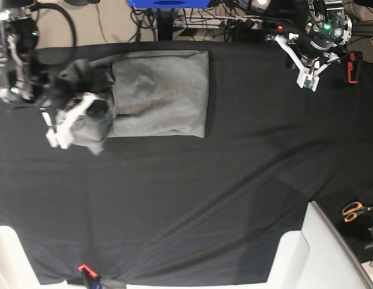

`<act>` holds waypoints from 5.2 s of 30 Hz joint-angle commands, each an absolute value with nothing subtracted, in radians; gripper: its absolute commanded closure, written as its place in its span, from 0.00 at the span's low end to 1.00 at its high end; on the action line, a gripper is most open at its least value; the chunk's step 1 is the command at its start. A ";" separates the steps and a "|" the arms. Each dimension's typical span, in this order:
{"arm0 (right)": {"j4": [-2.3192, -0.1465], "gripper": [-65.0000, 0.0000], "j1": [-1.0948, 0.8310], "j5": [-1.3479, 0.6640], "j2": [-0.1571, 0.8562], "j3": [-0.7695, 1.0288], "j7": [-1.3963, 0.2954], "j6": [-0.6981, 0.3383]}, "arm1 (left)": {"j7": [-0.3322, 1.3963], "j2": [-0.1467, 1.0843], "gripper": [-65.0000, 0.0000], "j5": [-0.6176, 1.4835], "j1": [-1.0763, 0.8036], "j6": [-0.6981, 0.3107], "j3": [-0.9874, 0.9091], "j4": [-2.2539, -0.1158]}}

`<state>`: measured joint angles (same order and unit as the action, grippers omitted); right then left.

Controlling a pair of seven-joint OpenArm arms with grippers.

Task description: Fold the T-shirt properly

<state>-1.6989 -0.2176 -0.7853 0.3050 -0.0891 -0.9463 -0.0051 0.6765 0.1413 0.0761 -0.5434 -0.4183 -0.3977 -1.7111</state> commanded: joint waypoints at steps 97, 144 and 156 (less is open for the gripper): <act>-1.931 0.82 -0.291 -0.039 -0.002 -0.479 -0.923 -0.223 | 0.662 0.179 1.00 0.085 -0.596 -0.420 -0.542 -1.741; -1.867 1.00 -0.298 -0.041 0.070 -0.010 -0.915 -0.234 | 0.661 0.094 0.02 0.794 -0.251 -0.698 -0.097 -1.210; -1.868 1.00 -0.298 -0.041 0.070 -0.008 -0.915 -0.234 | 0.657 0.074 0.02 0.794 -0.179 -0.698 -0.012 -1.168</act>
